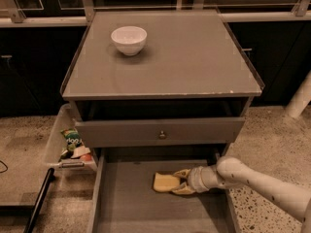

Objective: Pick sponge from middle drawer and place on counter

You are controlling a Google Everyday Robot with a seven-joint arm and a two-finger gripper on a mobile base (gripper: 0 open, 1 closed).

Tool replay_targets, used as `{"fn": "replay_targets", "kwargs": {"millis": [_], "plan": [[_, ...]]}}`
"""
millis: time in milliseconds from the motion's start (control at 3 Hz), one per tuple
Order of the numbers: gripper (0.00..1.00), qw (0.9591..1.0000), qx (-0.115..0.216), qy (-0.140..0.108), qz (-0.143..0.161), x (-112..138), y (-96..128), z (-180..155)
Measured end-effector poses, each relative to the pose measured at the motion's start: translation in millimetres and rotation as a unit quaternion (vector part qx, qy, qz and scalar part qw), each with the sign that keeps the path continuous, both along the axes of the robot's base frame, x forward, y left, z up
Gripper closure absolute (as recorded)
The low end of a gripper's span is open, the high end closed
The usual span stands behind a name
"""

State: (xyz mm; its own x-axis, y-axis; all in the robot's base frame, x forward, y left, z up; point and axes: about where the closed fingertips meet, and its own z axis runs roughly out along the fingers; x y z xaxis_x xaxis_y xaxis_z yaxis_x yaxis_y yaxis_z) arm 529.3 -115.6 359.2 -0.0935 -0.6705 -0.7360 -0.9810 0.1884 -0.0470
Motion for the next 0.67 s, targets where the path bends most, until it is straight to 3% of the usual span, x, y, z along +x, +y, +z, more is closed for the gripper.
{"fn": "replay_targets", "kwargs": {"millis": [333,667], "plan": [[1.00,1.0000,0.001,0.001,0.001,0,0,0],[1.00,0.9999,-0.004,-0.009,0.014,-8,3,24]]}}
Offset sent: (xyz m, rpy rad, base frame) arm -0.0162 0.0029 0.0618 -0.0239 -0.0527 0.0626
